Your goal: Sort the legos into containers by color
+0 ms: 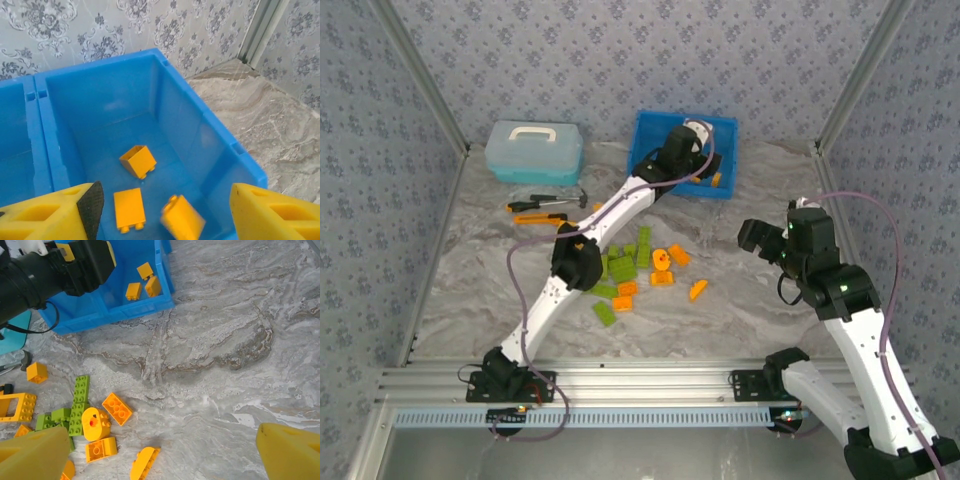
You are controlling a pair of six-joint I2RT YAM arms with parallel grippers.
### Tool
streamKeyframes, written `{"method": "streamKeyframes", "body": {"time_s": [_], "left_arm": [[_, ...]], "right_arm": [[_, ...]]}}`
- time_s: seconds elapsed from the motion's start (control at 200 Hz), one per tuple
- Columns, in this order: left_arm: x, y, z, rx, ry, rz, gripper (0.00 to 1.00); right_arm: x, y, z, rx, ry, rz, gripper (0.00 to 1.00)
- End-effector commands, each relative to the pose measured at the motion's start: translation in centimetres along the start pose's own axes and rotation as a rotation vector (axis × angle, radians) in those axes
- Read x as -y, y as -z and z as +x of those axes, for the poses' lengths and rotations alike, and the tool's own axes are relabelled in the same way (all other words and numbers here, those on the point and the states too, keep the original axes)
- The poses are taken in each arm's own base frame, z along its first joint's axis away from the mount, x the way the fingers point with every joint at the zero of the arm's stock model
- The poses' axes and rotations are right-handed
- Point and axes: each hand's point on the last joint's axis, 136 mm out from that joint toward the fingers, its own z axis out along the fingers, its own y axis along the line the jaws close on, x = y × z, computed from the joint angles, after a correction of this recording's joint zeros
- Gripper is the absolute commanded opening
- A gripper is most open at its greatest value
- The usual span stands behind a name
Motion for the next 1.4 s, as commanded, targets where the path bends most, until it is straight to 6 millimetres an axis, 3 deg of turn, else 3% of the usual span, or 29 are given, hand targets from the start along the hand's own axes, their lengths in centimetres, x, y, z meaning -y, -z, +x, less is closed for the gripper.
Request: {"method": "streamKeyframes", "body": {"time_s": [0.0,0.09,0.17,0.285,0.425,0.6,0.919,1.094,1.399], "left_arm": [[1.0,9.0,-9.3,0.076,0.098,0.01,0.75],[0.2,13.3,-8.8,-0.035,0.15,-0.017,0.77],[-0.4,16.8,-6.2,-0.151,0.155,-0.046,0.78],[-1.8,20.9,-1.1,-0.257,0.227,-0.108,0.79],[-3.3,23.2,6.0,-0.409,0.288,-0.191,0.78],[-2.5,21.2,13.1,-0.595,0.339,-0.155,0.77],[-4.5,15.8,20.8,-0.739,0.323,-0.266,0.81],[-5.3,14.0,23.6,-0.765,0.306,-0.303,0.76],[-6.3,13.7,25.8,-0.796,0.281,-0.351,0.43]], "right_arm": [[0.2,-0.1,0.2,-0.003,-0.025,0.004,0.99],[-0.2,-0.7,0.2,-0.007,-0.033,-0.011,1.0],[-0.7,-1.6,0.2,-0.021,-0.04,-0.024,1.0],[-1.8,-2.8,0.1,-0.048,-0.04,-0.052,1.0],[-2.7,-4.0,0.3,-0.091,-0.036,-0.057,1.0],[-4.1,-4.7,1.1,-0.133,-0.024,-0.087,1.0],[-3.8,-4.0,2.4,-0.144,-0.014,-0.067,1.0],[-3.3,-3.9,2.4,-0.128,-0.011,-0.048,1.0],[-3.3,-4.0,2.6,-0.131,-0.004,-0.042,1.0]]}}
